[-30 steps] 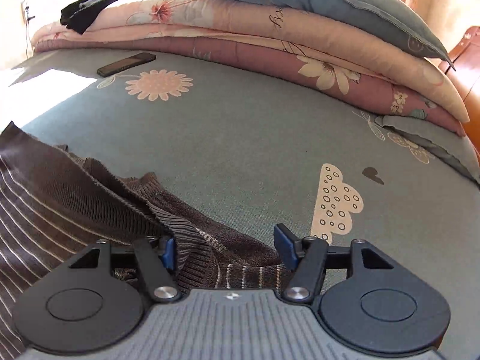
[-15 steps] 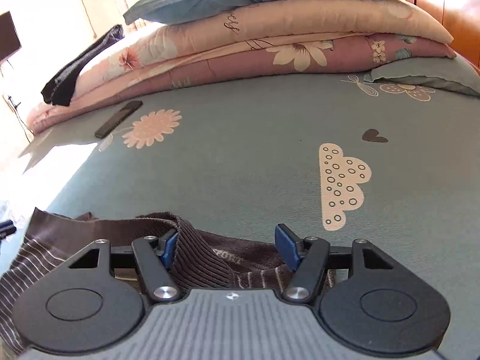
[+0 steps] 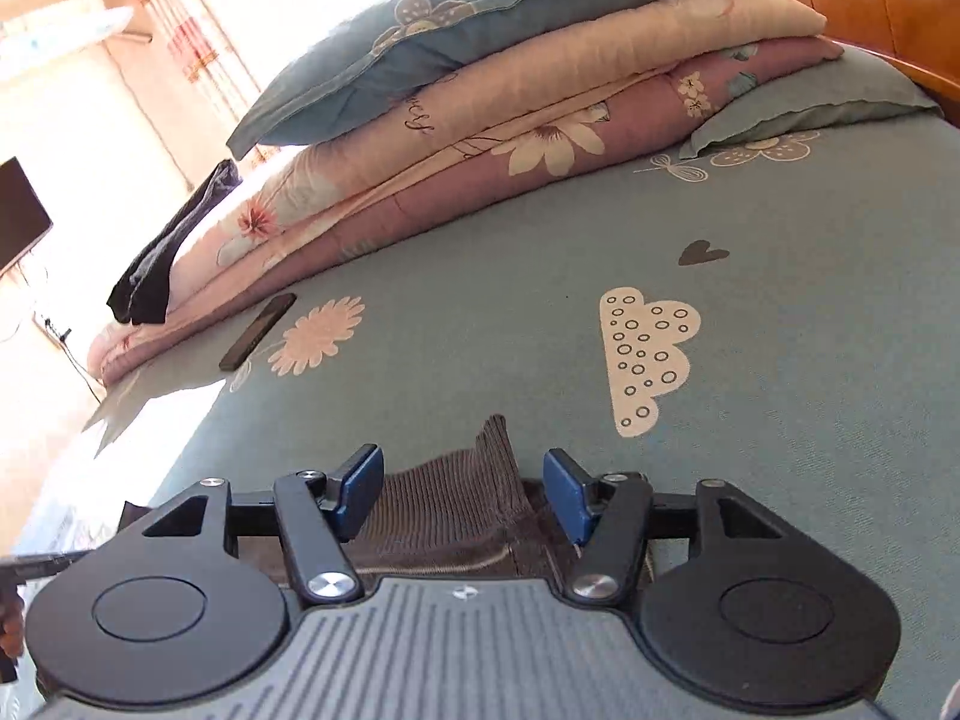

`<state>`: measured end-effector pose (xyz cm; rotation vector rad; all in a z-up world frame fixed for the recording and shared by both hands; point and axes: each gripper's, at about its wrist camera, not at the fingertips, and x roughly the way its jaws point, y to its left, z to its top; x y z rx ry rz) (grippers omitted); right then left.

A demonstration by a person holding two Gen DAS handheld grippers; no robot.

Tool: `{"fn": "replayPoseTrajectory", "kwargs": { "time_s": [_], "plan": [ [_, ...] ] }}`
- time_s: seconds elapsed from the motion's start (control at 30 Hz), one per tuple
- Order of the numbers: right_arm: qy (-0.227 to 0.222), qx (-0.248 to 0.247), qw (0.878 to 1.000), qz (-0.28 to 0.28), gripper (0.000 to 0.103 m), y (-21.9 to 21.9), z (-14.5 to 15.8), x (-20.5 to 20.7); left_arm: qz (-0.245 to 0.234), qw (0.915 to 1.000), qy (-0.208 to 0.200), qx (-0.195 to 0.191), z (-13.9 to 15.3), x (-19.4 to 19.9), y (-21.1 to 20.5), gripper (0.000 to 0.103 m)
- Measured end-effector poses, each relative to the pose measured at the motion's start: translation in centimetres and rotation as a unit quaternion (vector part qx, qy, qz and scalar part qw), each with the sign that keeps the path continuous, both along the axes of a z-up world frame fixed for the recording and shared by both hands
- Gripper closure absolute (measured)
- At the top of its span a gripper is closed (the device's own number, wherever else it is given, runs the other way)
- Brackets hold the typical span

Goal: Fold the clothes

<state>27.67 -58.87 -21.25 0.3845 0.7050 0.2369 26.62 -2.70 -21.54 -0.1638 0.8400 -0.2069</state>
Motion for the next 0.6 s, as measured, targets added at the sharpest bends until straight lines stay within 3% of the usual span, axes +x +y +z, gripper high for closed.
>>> {"fn": "replayPoseTrajectory", "kwargs": {
  "time_s": [0.1, 0.27, 0.4, 0.47, 0.5, 0.53, 0.6],
  "plan": [
    [0.019, -0.024, 0.999, 0.022, 0.054, -0.4, -1.2, -1.3, -0.009, 0.9996, 0.006, -0.025, -0.1, -1.8, 0.4, 0.086],
    [0.025, -0.044, 0.998, 0.034, 0.054, -0.2, -2.7, -1.7, -0.018, 0.9997, 0.015, -0.004, -0.8, -3.4, 0.1, 0.084],
    [0.028, -0.065, 0.997, 0.037, 0.056, 0.9, -3.6, -0.6, -0.01, 0.9996, 0.024, -0.01, -1.2, -3.2, 0.3, 0.079],
    [0.016, -0.079, 0.995, 0.055, 0.073, 1.9, -3.8, -0.6, -0.009, 0.9996, 0.024, -0.008, -1.3, -3.1, 0.3, 0.077],
    [0.01, -0.092, 0.994, 0.059, 0.089, 2.4, -3.7, -0.9, -0.008, 0.9997, 0.024, -0.008, -1.4, -3.1, 0.3, 0.076],
    [0.004, -0.108, 0.992, 0.061, 0.097, 3.0, -3.6, -1.2, -0.006, 0.9997, 0.024, -0.008, -1.5, -3.0, 0.4, 0.075],
    [-0.006, -0.165, 0.985, 0.042, 0.098, 4.1, -3.4, -1.9, -0.003, 0.9997, 0.021, -0.008, -1.5, -3.1, 0.4, 0.074]
  ]
}}
